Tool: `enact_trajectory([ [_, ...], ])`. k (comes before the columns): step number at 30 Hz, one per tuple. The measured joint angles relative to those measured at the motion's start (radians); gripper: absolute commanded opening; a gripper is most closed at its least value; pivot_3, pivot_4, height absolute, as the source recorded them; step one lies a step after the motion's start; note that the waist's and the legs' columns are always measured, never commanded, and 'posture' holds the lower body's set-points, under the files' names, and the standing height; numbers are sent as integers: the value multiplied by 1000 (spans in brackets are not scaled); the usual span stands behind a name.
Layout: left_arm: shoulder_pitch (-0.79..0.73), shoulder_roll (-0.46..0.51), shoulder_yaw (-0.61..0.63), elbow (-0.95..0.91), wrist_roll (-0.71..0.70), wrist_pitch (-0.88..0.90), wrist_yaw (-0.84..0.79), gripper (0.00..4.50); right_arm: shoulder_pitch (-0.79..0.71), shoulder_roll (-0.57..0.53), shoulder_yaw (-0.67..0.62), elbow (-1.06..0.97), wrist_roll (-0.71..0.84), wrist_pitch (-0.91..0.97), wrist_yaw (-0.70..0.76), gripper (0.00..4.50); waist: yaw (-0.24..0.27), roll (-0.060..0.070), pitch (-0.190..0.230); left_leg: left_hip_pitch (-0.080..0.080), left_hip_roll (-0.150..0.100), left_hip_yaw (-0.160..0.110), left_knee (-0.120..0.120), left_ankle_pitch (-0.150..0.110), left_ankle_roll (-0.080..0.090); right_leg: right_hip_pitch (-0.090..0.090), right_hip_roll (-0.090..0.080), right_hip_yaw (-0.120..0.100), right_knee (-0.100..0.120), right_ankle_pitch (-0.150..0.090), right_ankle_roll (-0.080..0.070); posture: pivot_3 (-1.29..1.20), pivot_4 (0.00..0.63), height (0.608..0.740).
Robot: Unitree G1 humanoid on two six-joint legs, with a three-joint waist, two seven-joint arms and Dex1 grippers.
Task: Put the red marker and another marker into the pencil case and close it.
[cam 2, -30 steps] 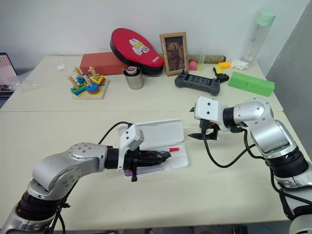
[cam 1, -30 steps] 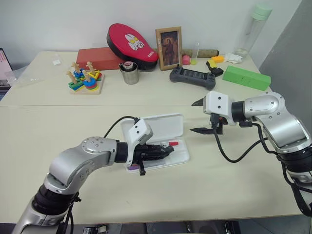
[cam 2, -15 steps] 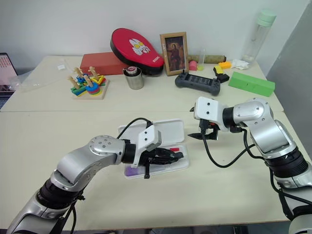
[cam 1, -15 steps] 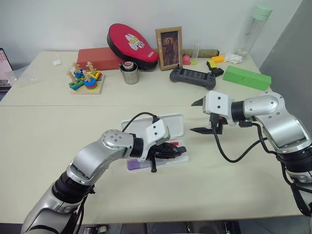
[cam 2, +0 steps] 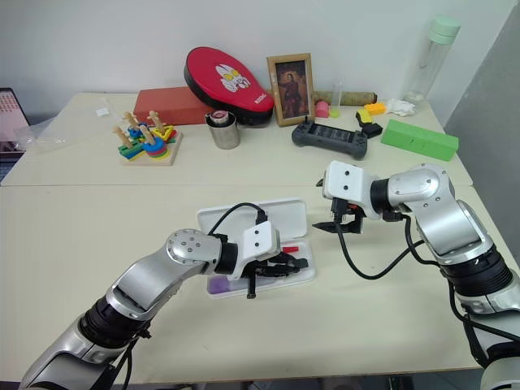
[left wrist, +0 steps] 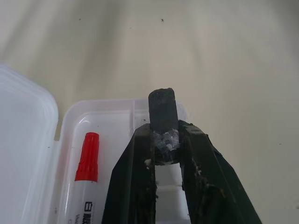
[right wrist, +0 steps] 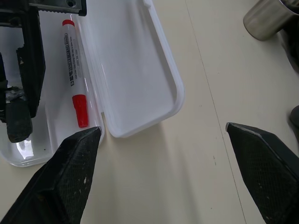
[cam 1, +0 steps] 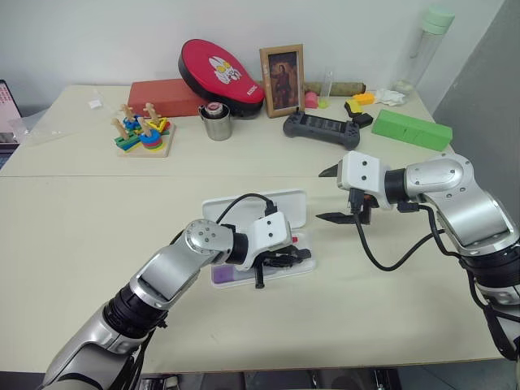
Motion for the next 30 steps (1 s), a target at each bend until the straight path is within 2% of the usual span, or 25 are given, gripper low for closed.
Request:
enact_trajectory([
  [10, -7, -26, 4, 6, 8, 14, -21, 3453, 0, 1, 0, 0, 1, 1, 0, 4500, 0, 0, 0, 0, 0, 0, 0, 0, 0, 0, 0, 0, 0, 0, 0, 0, 150, 740],
  [15, -26, -28, 55, -26, -28, 47, -34, 4431, 0, 1, -3, 1, 2, 1, 1, 4500, 0, 0, 0, 0, 0, 0, 0, 0, 0, 0, 0, 0, 0, 0, 0, 0, 150, 740],
  [18, -45, -28, 120, -65, -63, 71, -33, 4493, 0, -4, -15, 4, 2, -1, 3, 4500, 0, 0, 0, 0, 0, 0, 0, 0, 0, 0, 0, 0, 0, 0, 0, 0, 150, 740],
  [25, -103, -2, 378, -120, -225, 197, 9, 4493, 0, -27, -40, 21, 0, -2, 5, 4500, -2, 0, 0, 0, 0, -1, 0, 0, 0, 1, 0, 0, 0, 0, 0, 0, 150, 740],
  [30, -114, 61, 491, -111, -262, 221, 39, 4493, 0, -29, -41, 22, 1, -3, 7, 4500, -4, 0, 0, 0, 0, -1, 0, 0, 0, 1, 0, 0, 0, 0, 0, 0, 150, 740],
])
